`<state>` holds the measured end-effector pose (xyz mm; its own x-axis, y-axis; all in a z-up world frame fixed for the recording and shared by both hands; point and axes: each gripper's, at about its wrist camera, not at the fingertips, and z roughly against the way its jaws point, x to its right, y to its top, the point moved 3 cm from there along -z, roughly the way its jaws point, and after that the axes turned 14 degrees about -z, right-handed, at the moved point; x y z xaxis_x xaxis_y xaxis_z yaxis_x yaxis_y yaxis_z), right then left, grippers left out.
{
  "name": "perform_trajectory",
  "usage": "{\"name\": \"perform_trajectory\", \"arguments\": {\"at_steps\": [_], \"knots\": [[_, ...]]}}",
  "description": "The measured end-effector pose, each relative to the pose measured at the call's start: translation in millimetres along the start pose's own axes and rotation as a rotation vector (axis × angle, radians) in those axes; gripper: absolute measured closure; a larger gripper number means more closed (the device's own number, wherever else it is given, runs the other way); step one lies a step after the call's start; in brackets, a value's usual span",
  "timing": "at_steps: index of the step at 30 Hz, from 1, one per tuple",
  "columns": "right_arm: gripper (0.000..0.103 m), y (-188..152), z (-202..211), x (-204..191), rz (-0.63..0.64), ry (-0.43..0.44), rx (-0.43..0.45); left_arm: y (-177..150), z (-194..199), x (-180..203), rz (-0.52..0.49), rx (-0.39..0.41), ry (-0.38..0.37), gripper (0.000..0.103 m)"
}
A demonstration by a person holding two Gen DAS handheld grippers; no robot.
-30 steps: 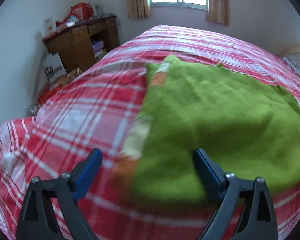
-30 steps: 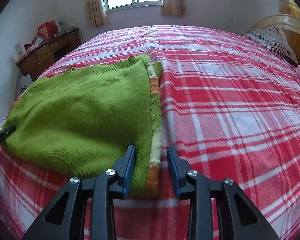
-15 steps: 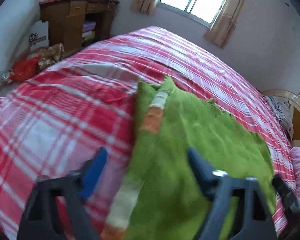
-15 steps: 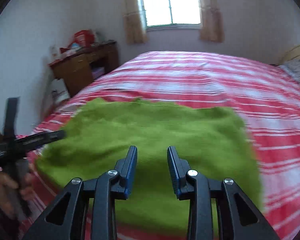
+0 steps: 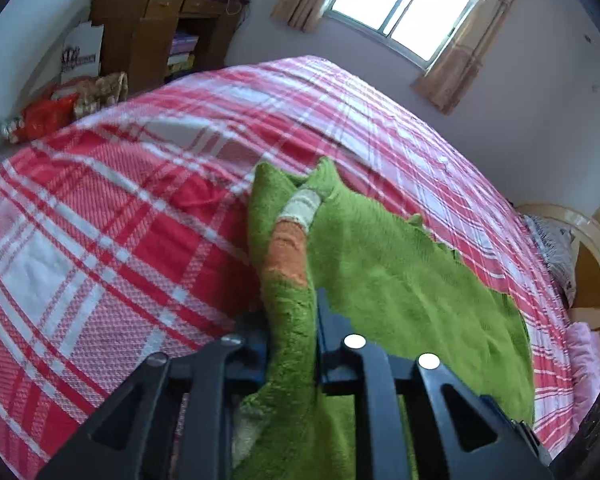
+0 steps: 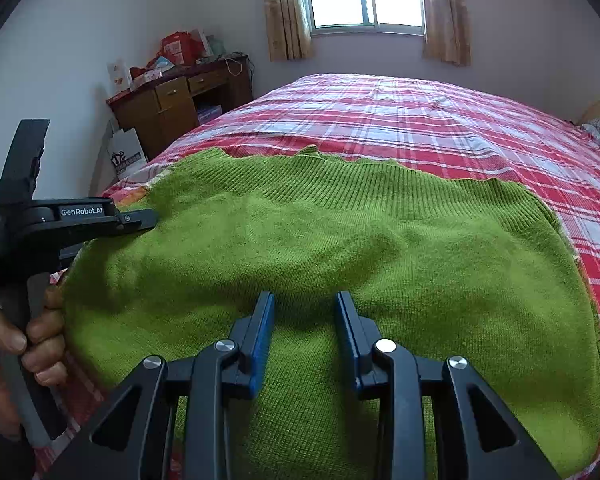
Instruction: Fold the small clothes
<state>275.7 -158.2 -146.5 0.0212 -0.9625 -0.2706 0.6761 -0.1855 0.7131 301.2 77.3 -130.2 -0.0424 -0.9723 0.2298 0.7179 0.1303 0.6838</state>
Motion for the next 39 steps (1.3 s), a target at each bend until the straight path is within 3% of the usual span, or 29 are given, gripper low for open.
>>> {"name": "perform_trajectory", "arguments": {"at_steps": [5,9,15,19,24,27,30,32,36,39], "knots": [[0.070,-2,3,5,-0.024,0.023,0.009,8,14,27,-0.077,0.061,0.040,0.087],[0.070,-1,8,10,-0.059,0.045,0.027,11,25,69,-0.196,0.098,0.017,0.088],[0.070,3,23,39,-0.215,0.070,0.091,-3,11,119,-0.389,0.058,0.031,0.090],[0.072,4,21,54,-0.301,0.102,0.068,-24,-4,137,-0.489,0.024,0.054,0.090],[0.077,3,15,60,-0.349,0.141,0.042,-29,-6,138,-0.512,0.032,0.068,0.089],[0.077,3,12,58,-0.345,0.138,0.039,-28,4,140,-0.524,0.043,0.046,0.076],[0.077,4,10,63,-0.361,0.154,0.037,-31,30,137,-0.548,0.068,0.010,0.054],[0.077,5,8,66,-0.369,0.165,0.036,-37,48,129,-0.554,0.095,0.002,0.026],[0.077,6,9,65,-0.367,0.163,0.039,-50,89,93,-0.505,0.156,0.004,0.022],[0.077,5,10,66,-0.368,0.164,0.042,-58,95,66,-0.416,0.152,0.016,0.017]]}}
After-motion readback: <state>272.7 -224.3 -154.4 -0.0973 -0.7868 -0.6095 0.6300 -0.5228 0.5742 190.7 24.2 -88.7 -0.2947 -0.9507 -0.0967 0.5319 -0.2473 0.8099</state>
